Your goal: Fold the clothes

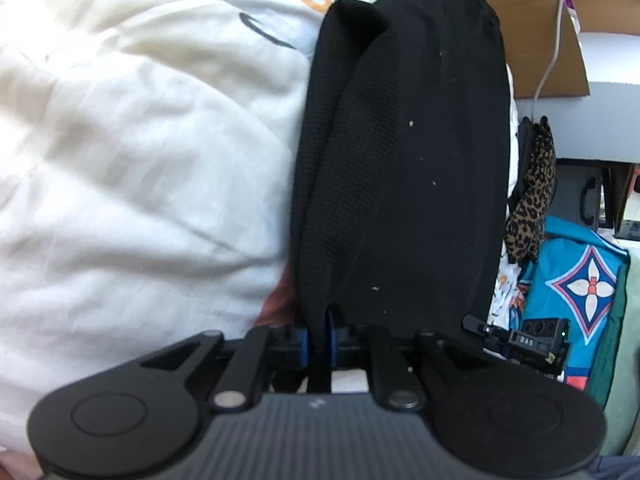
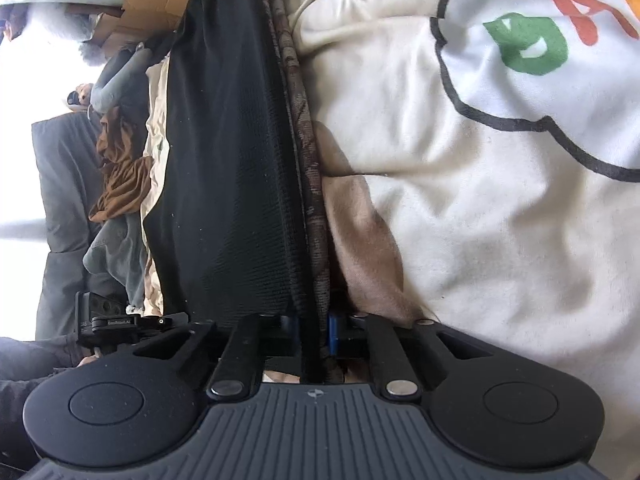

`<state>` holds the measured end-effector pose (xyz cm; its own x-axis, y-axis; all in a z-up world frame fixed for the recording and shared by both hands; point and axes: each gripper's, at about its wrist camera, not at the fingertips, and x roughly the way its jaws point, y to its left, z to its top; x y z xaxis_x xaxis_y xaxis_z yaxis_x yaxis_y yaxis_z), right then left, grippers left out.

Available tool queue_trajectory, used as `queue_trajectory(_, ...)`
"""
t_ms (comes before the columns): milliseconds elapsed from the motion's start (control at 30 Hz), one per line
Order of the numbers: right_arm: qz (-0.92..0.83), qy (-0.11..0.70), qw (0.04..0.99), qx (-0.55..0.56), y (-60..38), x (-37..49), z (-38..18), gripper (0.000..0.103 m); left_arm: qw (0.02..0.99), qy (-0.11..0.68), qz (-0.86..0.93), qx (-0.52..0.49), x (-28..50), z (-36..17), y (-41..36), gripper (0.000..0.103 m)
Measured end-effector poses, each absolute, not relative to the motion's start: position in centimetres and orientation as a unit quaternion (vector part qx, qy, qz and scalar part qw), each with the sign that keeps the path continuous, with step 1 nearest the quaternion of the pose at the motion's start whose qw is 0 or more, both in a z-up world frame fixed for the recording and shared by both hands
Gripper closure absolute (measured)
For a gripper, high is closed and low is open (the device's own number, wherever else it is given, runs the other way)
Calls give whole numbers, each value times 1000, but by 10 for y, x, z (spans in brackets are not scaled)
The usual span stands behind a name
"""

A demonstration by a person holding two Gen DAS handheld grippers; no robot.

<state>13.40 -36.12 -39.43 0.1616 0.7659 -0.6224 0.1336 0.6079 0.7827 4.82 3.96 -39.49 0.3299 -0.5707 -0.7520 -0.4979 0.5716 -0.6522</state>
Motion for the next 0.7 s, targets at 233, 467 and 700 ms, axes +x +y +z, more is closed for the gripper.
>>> queue_trajectory(233,241,606,661,370,-357,135,-392,89,673,570,-43,-469,56,-403,44,84)
queue_trajectory(467,240,604,663,371,-358,132,-389,97,675,564,-54,-473,53,-406,48,97)
queue_trajectory(700,247,582,677,376,-359,125,-367,99,680,549,-55,-483,61,-377,50,98)
